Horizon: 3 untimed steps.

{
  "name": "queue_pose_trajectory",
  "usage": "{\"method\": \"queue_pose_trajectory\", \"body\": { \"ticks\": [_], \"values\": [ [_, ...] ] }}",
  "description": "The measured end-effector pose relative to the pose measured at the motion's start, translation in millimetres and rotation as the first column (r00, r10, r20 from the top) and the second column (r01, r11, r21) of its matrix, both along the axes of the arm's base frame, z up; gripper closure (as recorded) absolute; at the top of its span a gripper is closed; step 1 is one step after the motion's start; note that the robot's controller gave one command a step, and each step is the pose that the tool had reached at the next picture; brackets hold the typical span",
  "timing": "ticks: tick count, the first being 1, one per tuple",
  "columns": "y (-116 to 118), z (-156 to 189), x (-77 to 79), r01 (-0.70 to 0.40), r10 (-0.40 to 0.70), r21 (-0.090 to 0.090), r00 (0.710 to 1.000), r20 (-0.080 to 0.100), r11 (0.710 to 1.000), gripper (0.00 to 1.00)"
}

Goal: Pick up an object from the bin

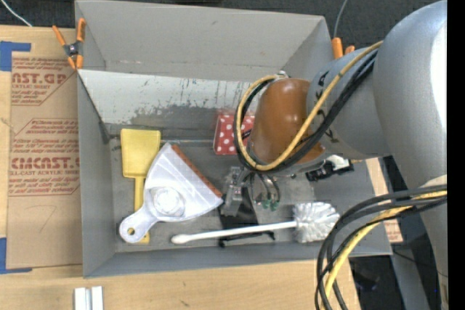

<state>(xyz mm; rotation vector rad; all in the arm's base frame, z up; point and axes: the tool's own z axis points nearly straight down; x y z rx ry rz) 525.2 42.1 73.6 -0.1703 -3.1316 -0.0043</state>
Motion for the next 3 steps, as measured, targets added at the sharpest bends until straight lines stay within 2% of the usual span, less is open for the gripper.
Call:
{"method": "queue_pose_trajectory", "body": {
  "ticks": [3],
  "values": [
    [0.0,8.1,-0.9,0.001,-0.001,0.0,1.0,-0.003,1.0,1.0]
  ]
}}
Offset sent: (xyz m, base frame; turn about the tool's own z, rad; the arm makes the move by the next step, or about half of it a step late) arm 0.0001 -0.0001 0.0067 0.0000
